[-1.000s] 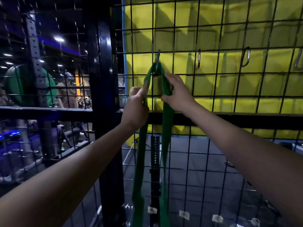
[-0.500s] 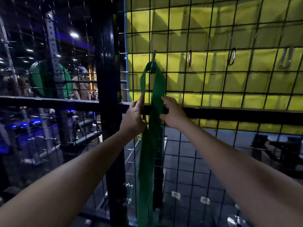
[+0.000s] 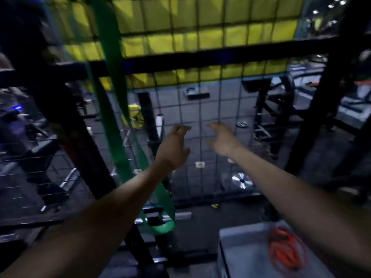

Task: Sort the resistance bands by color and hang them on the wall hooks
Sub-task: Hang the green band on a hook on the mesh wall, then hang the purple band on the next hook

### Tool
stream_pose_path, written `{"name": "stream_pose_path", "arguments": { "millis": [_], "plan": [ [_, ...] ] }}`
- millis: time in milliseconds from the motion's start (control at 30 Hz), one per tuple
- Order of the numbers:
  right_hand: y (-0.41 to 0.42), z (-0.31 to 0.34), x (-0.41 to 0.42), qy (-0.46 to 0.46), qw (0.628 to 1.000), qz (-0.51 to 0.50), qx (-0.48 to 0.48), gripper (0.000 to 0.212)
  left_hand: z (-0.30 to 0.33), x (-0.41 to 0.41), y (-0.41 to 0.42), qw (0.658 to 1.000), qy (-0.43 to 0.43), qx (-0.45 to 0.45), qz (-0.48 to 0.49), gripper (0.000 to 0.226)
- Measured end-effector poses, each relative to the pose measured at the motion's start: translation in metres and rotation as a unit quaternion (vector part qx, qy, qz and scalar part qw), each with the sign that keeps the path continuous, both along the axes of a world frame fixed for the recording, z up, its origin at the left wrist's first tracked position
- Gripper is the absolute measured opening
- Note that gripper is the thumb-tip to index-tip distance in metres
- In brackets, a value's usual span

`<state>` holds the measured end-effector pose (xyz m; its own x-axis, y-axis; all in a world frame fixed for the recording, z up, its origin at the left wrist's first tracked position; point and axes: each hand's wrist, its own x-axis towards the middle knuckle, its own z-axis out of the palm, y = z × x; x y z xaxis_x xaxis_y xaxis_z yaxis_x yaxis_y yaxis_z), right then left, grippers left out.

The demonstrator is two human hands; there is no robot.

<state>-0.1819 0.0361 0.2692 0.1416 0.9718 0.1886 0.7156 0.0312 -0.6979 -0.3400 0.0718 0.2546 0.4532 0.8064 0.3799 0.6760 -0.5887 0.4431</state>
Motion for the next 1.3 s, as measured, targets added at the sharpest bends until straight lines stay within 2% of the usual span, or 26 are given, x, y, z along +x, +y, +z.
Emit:
{"name": "stream_pose_path", "arguments": {
  "millis": [67, 233, 333, 500, 567, 633, 667, 767, 833, 1067, 1133, 1300],
  "plan": [
    [-0.016, -0.029, 0.032, -0.009, 0.999, -0.033, -0.031, 0.049, -0.032, 0.033, 0.000, 0.998, 0.018, -0.044, -0.035, 0.059],
    [-0.055, -0.110, 0.111, 0.047, 0.979, -0.158, -0.118, 0.052, -0.099, 0.122, -0.017, 0.980, 0.068, -0.132, -0.131, 0.058],
    [-0.080, -0.158, 0.155, 0.054, 0.965, -0.227, -0.119, 0.047, -0.140, 0.173, -0.025, 0.962, 0.088, -0.173, -0.193, 0.055],
    [-0.124, -0.220, 0.213, 0.063, 0.920, -0.331, -0.200, 0.044, -0.201, 0.249, -0.043, 0.916, 0.151, -0.241, -0.283, 0.049],
    [-0.146, -0.245, 0.229, 0.072, 0.898, -0.373, -0.221, 0.036, -0.224, 0.275, -0.054, 0.901, 0.152, -0.245, -0.323, 0.062],
    [-0.170, -0.273, 0.243, 0.096, 0.877, -0.406, -0.240, 0.040, -0.260, 0.303, -0.061, 0.881, 0.156, -0.241, -0.375, 0.083],
    [-0.181, -0.287, 0.248, 0.106, 0.863, -0.421, -0.257, 0.047, -0.280, 0.317, -0.063, 0.873, 0.178, -0.244, -0.382, 0.080],
    [-0.211, -0.332, 0.267, 0.128, 0.829, -0.465, -0.282, 0.054, -0.327, 0.355, -0.071, 0.846, 0.246, -0.257, -0.397, 0.044],
    [-0.224, -0.362, 0.279, 0.137, 0.816, -0.482, -0.287, 0.053, -0.356, 0.375, -0.080, 0.835, 0.257, -0.261, -0.412, 0.043],
    [-0.237, -0.466, 0.334, 0.097, 0.810, -0.487, -0.311, 0.048, -0.457, 0.430, -0.085, 0.819, 0.295, -0.222, -0.439, 0.053],
    [-0.230, -0.492, 0.353, 0.061, 0.813, -0.487, -0.313, 0.050, -0.486, 0.445, -0.080, 0.826, 0.289, -0.203, -0.440, 0.054],
    [-0.209, -0.549, 0.395, -0.021, 0.825, -0.506, -0.250, 0.064, -0.544, 0.489, -0.063, 0.858, 0.243, -0.173, -0.417, 0.056]
  ]
}}
